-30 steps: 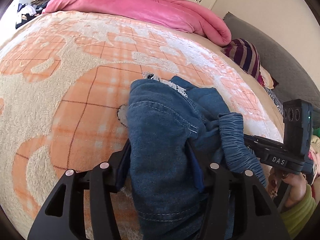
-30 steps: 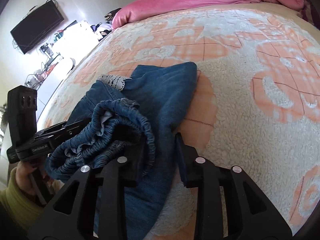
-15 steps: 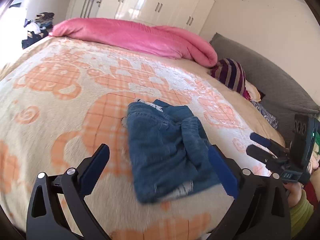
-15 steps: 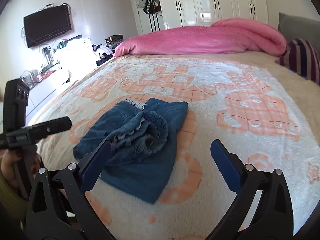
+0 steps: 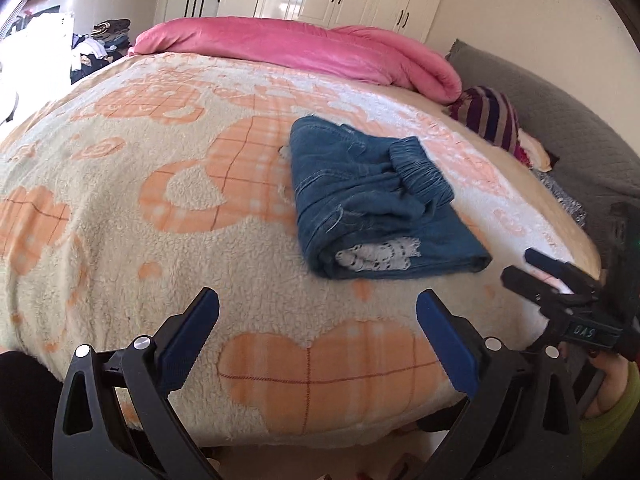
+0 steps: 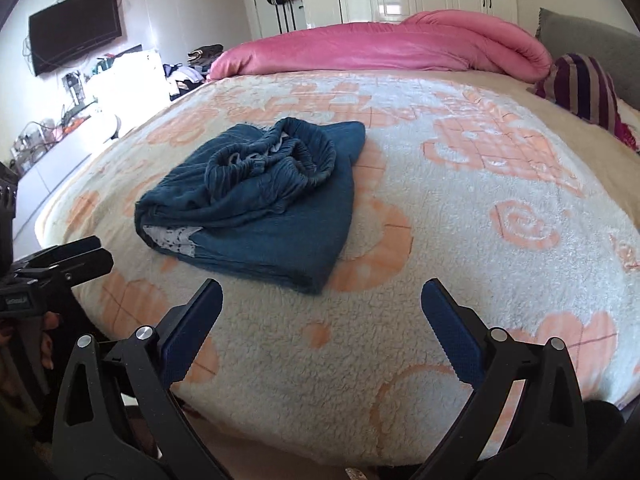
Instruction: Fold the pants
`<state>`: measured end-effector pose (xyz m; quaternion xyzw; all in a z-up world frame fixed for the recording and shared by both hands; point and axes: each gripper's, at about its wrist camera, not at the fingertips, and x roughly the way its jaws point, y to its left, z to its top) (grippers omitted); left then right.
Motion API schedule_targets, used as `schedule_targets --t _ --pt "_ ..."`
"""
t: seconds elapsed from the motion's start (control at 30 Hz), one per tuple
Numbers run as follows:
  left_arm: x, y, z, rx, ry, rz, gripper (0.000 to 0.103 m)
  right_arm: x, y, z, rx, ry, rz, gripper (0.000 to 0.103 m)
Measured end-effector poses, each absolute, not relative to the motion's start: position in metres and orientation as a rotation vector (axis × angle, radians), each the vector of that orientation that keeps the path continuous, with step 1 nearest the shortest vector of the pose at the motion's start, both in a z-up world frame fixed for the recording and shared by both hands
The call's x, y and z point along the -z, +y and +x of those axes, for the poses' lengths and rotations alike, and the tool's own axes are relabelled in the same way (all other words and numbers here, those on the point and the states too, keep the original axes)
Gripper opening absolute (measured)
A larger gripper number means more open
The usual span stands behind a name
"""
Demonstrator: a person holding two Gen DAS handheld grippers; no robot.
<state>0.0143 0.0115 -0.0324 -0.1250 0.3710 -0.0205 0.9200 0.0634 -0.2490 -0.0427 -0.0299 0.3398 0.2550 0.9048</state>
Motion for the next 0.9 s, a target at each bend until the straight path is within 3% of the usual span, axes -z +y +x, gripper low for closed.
schedule_targets --t 0.9 --pt "0.0294 0.0077 0.0143 0.007 0.768 -0.235 0.099 0.0497 -0.2493 0.0588 -0.53 0.717 -0.065 0.094"
